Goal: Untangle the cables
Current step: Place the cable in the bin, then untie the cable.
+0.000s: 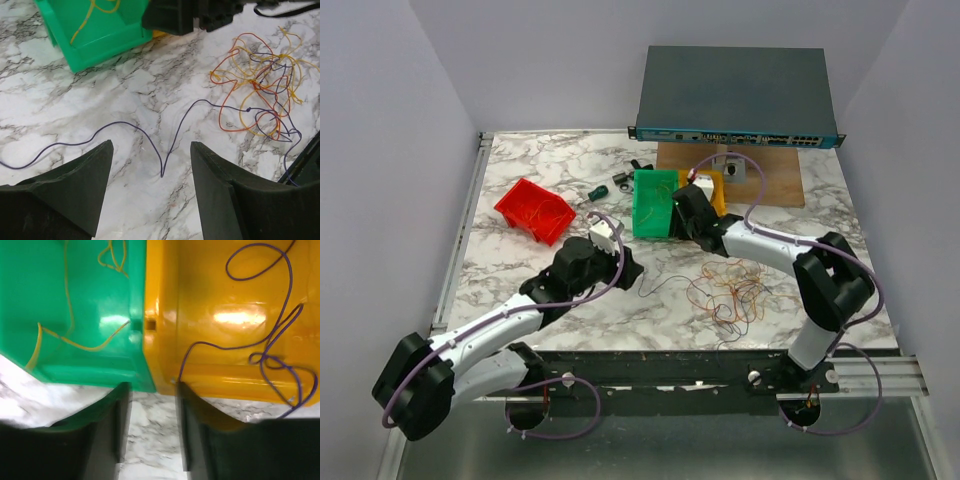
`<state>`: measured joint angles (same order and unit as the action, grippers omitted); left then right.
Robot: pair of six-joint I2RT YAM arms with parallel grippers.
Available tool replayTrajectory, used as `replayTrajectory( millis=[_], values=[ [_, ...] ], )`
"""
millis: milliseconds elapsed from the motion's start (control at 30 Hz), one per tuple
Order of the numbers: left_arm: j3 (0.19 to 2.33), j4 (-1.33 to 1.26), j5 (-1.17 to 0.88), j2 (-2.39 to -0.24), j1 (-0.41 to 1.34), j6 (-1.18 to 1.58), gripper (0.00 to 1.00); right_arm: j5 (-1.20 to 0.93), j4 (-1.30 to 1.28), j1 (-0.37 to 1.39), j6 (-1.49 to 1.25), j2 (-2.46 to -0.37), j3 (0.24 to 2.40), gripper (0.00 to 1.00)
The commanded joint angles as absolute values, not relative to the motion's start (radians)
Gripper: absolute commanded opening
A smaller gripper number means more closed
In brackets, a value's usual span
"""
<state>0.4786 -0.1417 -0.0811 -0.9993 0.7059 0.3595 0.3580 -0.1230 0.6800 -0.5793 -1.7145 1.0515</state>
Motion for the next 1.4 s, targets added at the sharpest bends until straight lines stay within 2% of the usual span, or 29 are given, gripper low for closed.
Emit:
replayTrajectory(
  millis=[0, 33, 100, 167, 367, 500, 633, 767, 867, 900, 933, 1000, 1067, 1100, 1200, 1367],
  values=[
    [0.474, -0.263, -0.198, -1.056, 0.702, 0.356, 0.64, 0.4, -0.121, 0.666, -0.574, -1.713, 1.108, 0.6],
    [0.471, -0.282, -0.226, -1.075, 0.701, 0.357, 0.65, 0.383, -0.116, 0.666, -0.583, -1.678, 1.083, 0.72],
    [0.464, -0.319, -0.281, -1.112, 0.702, 0.359, 0.65, 0.359, -0.125, 0.666, -0.593, -1.595, 1.014, 0.79],
    [0.469, -0.332, -0.307, -1.15, 0.704, 0.366, 0.65, 0.355, -0.175, 0.665, -0.608, -1.506, 0.957, 0.83],
    [0.498, -0.318, -0.344, -1.208, 0.723, 0.392, 0.65, 0.458, -0.457, 0.665, -0.71, -1.211, 0.815, 0.88],
    [0.497, -0.322, -0.327, -1.196, 0.755, 0.393, 0.65, 0.597, -0.66, 0.66, -0.867, -1.05, 0.756, 0.99],
    [0.49, -0.325, -0.31, -1.181, 0.777, 0.388, 0.65, 0.641, -0.707, 0.622, -0.962, -1.016, 0.695, 1.0],
    [0.476, -0.339, -0.304, -1.168, 0.784, 0.385, 0.65, 0.629, -0.618, 0.597, -0.969, -1.057, 0.659, 0.99],
    [0.47, -0.347, -0.312, -1.147, 0.786, 0.379, 0.64, 0.588, -0.539, 0.597, -0.965, -1.103, 0.649, 0.95],
    [0.463, -0.355, -0.313, -1.135, 0.786, 0.376, 0.64, 0.573, -0.521, 0.597, -0.969, -1.115, 0.644, 0.91],
    [0.457, -0.363, -0.312, -1.125, 0.786, 0.374, 0.64, 0.561, -0.511, 0.597, -0.971, -1.131, 0.643, 0.84],
    [0.442, -0.369, -0.298, -1.099, 0.786, 0.367, 0.64, 0.552, -0.511, 0.597, -0.975, -1.144, 0.651, 0.55],
    [0.425, -0.377, -0.278, -1.072, 0.787, 0.361, 0.64, 0.561, -0.523, 0.597, -0.952, -1.129, 0.667, 0.16],
    [0.416, -0.384, -0.27, -1.06, 0.786, 0.358, 0.64, 0.566, -0.545, 0.597, -0.943, -1.113, 0.684, 0.01],
    [0.393, -0.419, -0.265, -1.025, 0.787, 0.351, 0.64, 0.481, -0.551, 0.597, -0.811, -1.052, 0.774, 0.01],
    [0.349, -0.504, -0.297, -0.975, 0.789, 0.345, 0.64, -0.014, -0.52, 0.598, -0.602, -0.995, 1.028, 0.01]
  ],
)
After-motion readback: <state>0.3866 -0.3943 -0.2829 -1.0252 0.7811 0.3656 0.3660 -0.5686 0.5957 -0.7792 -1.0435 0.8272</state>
